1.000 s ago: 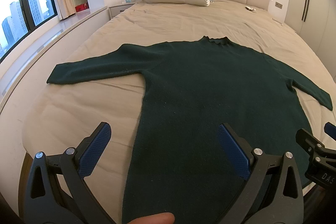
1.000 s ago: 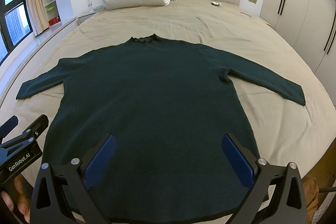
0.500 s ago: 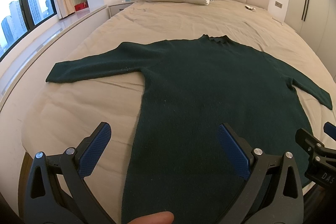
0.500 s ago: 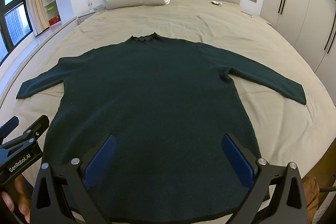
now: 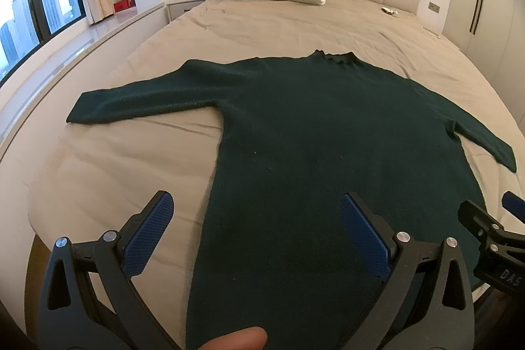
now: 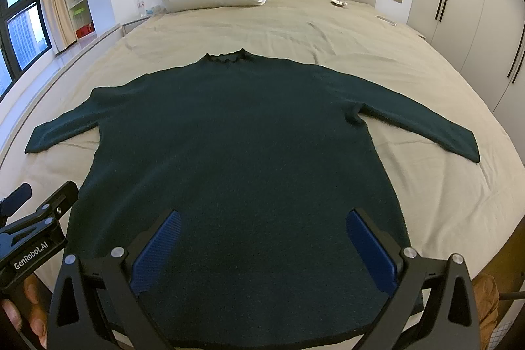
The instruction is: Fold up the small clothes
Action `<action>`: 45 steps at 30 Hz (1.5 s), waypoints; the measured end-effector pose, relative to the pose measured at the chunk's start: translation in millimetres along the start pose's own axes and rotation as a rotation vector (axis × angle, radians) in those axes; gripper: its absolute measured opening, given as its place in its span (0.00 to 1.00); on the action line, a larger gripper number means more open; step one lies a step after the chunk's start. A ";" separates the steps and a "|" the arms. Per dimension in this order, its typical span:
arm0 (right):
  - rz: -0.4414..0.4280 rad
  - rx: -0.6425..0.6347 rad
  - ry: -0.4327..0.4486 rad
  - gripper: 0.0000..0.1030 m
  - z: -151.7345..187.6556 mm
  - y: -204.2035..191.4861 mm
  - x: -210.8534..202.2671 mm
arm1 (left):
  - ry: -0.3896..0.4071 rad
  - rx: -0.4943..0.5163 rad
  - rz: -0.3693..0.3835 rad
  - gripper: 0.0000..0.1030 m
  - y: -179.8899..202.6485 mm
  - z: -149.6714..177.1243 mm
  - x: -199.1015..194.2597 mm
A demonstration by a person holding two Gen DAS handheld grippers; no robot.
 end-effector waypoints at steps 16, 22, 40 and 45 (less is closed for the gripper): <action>-0.007 -0.006 -0.026 1.00 -1.2 -0.4 6.8 | -0.066 -0.063 0.071 1.00 -11.2 7.5 24.7; -0.013 -0.009 -0.024 1.00 -8.4 0.2 13.5 | -0.096 -0.247 0.267 1.00 -66.2 -14.4 49.1; 0.000 -0.048 -0.090 1.00 -26.7 -16.2 59.4 | -0.176 -1.138 0.604 0.99 -316.4 -48.6 228.6; 0.003 -0.058 -0.115 1.00 -29.3 -20.6 75.9 | -0.160 -1.263 0.534 0.88 -354.3 -57.9 276.9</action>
Point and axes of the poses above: each gripper's, at about its wrist camera, not at the fingertips, and x roughly the way its jaws point, y to its right, z to its underside, the point moved 4 cm from there along x, roughly the way its jaws point, and after that the axes turned 13 degrees about -z, right-handed, at the moved point
